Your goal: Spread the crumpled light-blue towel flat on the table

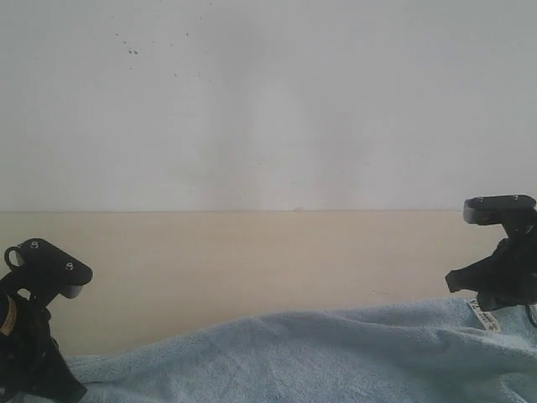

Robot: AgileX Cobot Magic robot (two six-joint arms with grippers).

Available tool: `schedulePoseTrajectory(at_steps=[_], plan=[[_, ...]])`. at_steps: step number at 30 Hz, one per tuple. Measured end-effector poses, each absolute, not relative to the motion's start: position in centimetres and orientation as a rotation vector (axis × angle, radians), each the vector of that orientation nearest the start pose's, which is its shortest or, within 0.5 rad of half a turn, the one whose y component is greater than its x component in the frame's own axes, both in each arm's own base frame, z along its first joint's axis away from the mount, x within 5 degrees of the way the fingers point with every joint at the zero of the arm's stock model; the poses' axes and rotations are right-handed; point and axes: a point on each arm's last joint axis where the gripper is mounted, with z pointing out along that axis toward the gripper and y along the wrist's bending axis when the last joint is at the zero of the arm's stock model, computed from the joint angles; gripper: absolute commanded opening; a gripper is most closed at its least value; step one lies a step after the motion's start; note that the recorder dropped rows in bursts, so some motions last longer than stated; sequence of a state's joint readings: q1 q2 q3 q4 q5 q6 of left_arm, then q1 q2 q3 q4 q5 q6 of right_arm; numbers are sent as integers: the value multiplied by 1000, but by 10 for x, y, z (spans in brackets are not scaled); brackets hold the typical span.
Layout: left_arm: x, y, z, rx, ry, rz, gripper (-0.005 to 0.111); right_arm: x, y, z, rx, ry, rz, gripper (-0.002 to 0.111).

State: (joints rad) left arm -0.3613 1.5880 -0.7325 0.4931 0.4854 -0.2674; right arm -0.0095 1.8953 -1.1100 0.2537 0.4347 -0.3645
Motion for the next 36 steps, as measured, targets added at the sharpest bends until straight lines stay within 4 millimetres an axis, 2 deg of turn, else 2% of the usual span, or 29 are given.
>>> schedulePoseTrajectory(at_steps=[12,16,20,24,29,33,36], plan=[[260,-77,163,674,2661,258,4,382,4,112,-179,2698,71,4],[261,-77,163,674,2658,256,4,388,3,108,-171,2667,54,4],[261,-77,164,674,2656,254,4,401,2,109,-167,2633,48,4],[261,-77,164,674,2655,253,4,426,3,118,-176,2604,59,4],[261,-77,164,674,2655,253,4,456,5,144,-203,2564,82,4],[260,-76,165,661,2666,263,4,464,7,164,-222,2564,104,4],[258,-75,178,631,2640,265,4,461,8,176,-236,2575,115,4]])
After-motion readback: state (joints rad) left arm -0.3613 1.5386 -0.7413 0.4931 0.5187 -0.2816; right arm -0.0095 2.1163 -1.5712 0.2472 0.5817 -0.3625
